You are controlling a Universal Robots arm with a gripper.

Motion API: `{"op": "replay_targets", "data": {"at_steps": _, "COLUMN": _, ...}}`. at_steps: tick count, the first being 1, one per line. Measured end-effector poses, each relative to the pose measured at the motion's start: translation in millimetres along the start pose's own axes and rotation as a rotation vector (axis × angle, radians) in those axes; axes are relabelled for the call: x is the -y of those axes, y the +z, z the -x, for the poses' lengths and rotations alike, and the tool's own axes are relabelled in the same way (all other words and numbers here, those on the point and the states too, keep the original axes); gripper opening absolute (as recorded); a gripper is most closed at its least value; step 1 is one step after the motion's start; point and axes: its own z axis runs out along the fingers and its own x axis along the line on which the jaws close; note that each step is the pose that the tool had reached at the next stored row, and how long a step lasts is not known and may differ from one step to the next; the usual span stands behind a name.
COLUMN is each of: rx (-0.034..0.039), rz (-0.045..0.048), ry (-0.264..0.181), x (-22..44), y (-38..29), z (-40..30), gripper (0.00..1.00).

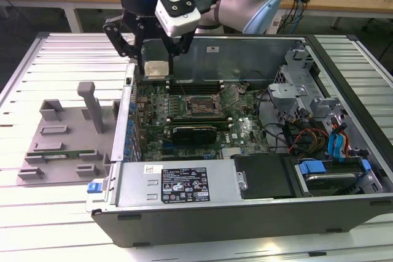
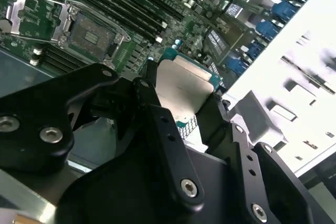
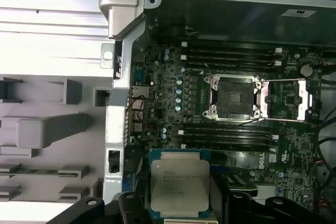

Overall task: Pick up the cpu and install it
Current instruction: 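Pick up the cpu and move it towards the insertion slot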

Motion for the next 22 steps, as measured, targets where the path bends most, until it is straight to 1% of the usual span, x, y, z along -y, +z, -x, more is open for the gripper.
{"op": "replay_targets", "data": {"at_steps": 2, "rx": -0.0008, "rz": 0.0001, "ry": 0.0, "x": 0.2, "y": 0.4, "z": 6.0, "gripper": 0.55}}
{"op": "replay_targets", "data": {"at_steps": 4, "rx": -0.0026, "rz": 0.0002, "ry": 0.0, "x": 0.5, "y": 1.5, "z": 14.3, "gripper": 0.55}}
{"op": "replay_targets", "data": {"at_steps": 5, "rx": -0.0036, "rz": 0.0002, "ry": 0.0, "x": 0.3, "y": 2.0, "z": 17.4, "gripper": 0.55}}
{"op": "replay_targets", "data": {"at_steps": 7, "rx": -0.0055, "rz": 0.0003, "ry": 0.0, "x": 0.1, "y": 3.3, "z": 21.1, "gripper": 0.55}}
{"op": "replay_targets", "data": {"at_steps": 8, "rx": -0.0082, "rz": 0.0004, "ry": 0.0, "x": -0.3, "y": 6.0, "z": 25.2, "gripper": 0.55}}
{"op": "replay_targets", "data": {"at_steps": 10, "rx": -0.0114, "rz": 0.0005, "ry": 0.0, "x": -1.4, "y": 10.7, "z": 30.1, "gripper": 0.55}}
{"op": "replay_targets", "data": {"at_steps": 12, "rx": -0.0127, "rz": 0.0008, "ry": 0.0, "x": -1.9, "y": 13.8, "z": 32.4, "gripper": 0.55}}
{"op": "replay_targets", "data": {"at_steps": 14, "rx": -0.0149, "rz": 0.0008, "ry": 0.0, "x": -2.5, "y": 18.0, "z": 35.3, "gripper": 0.55}}
{"op": "replay_targets", "data": {"at_steps": 15, "rx": -0.016, "rz": 0.0009, "ry": 0.0, "x": -2.9, "y": 21.1, "z": 37.2, "gripper": 0.55}}
{"op": "replay_targets", "data": {"at_steps": 17, "rx": -0.017, "rz": 0.0009, "ry": 0.0, "x": -3.2, "y": 23.5, "z": 38.8, "gripper": 0.55}}
{"op": "replay_targets", "data": {"at_steps": 22, "rx": -0.0195, "rz": 0.001, "ry": 0.0, "x": -3.9, "y": 32.8, "z": 43.3, "gripper": 0.55}}
